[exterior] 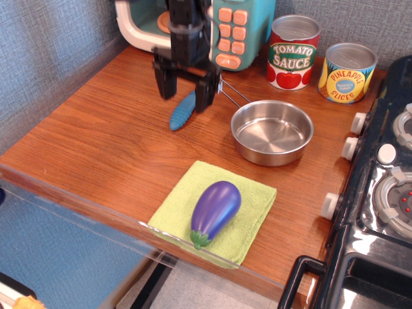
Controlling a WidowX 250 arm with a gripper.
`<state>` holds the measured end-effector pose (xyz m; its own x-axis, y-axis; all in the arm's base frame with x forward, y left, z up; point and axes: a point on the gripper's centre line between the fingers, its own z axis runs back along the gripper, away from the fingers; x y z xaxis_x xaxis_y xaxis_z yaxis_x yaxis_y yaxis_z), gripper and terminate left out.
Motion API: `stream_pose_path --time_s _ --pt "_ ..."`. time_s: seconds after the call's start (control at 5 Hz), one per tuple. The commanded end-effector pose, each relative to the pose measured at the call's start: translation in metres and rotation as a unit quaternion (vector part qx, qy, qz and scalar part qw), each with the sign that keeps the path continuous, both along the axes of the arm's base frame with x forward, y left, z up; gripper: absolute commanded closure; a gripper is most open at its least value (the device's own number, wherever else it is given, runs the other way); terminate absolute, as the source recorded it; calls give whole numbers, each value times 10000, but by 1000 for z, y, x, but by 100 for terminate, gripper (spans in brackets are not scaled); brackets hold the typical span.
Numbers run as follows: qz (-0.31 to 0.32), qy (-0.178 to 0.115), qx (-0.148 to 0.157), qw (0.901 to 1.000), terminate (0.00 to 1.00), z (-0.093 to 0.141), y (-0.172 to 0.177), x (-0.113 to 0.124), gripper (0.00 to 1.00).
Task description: Move the spoon to the center back of table.
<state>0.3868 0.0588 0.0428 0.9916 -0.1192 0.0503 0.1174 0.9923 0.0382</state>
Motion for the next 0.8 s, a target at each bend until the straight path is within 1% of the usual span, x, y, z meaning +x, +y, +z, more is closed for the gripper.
stream_pose_path --time_s 0.0,0.2,0.4,0.6 --pt "5 -395 30 9992 0 43 -19 -25 0" --pt "3 -301 19 9995 0 39 -21 -32 0" --pt "3 -301 19 9995 0 39 -21 -32 0" --pt "3 -301 19 9995 100 39 -21 -32 0"
